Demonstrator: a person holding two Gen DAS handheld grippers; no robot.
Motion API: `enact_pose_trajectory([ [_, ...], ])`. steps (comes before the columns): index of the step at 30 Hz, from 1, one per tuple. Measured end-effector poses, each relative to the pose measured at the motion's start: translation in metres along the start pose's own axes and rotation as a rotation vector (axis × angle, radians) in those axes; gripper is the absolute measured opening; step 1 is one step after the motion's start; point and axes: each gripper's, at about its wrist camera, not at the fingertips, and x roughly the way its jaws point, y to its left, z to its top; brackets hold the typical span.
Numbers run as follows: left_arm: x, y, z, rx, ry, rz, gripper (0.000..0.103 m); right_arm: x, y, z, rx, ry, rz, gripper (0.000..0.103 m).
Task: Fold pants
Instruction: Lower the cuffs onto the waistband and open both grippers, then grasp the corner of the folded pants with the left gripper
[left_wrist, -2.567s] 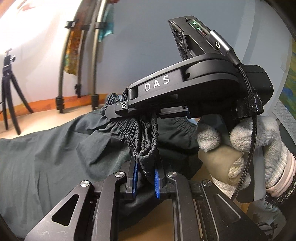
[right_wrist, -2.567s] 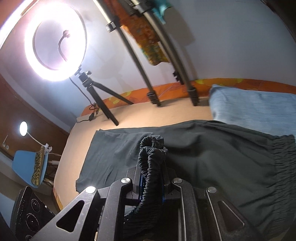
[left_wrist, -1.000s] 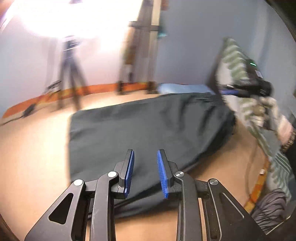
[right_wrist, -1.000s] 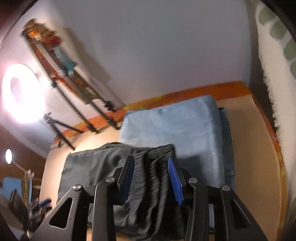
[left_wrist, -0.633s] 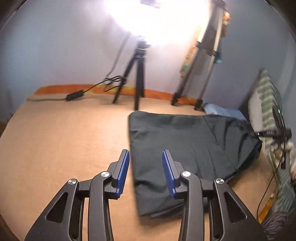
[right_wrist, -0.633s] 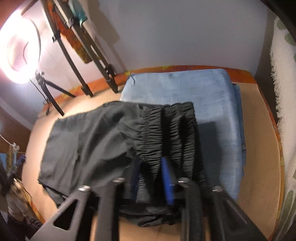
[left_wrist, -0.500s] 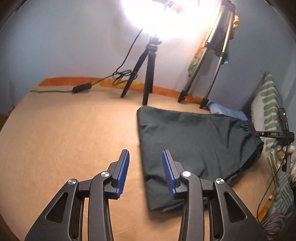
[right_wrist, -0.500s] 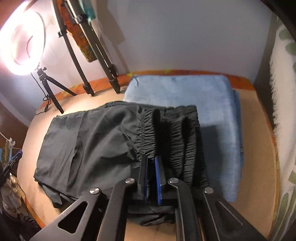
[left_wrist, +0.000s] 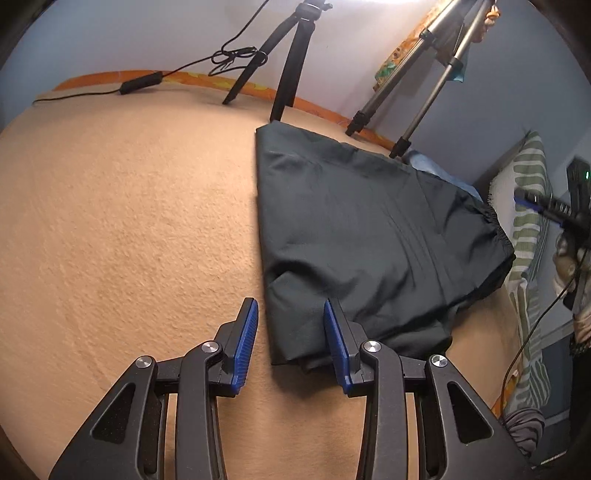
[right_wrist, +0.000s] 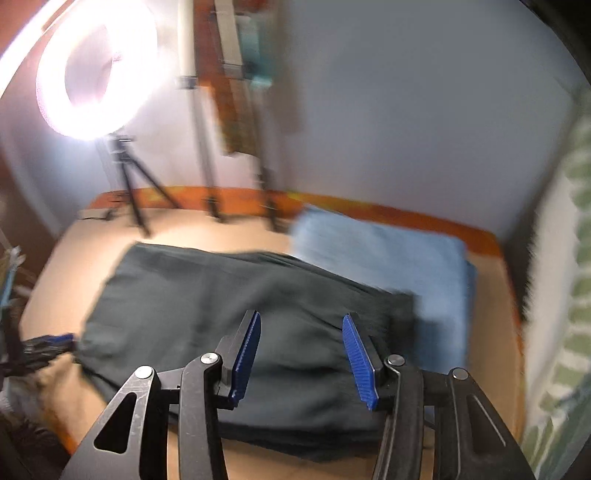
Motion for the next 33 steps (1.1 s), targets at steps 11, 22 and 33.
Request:
enact_pose_trajectory([
  [11, 0.007, 0.005, 0.000, -0.043, 0.010, -0.046, 0.035, 0.052, 0.121, 0.046, -0.051, 0.024, 0.231, 0.049],
  [22, 0.012, 0.015, 0.000, -0.114, 0.026, -0.098, 0.034, 0.146, 0.242, 0.064, -0.158, 0.212, 0.272, 0.049],
  [33, 0.008, 0.023, -0.005, -0.098, 0.034, -0.108, 0.008, 0.229, 0.316, 0.052, -0.304, 0.316, 0.085, 0.049],
])
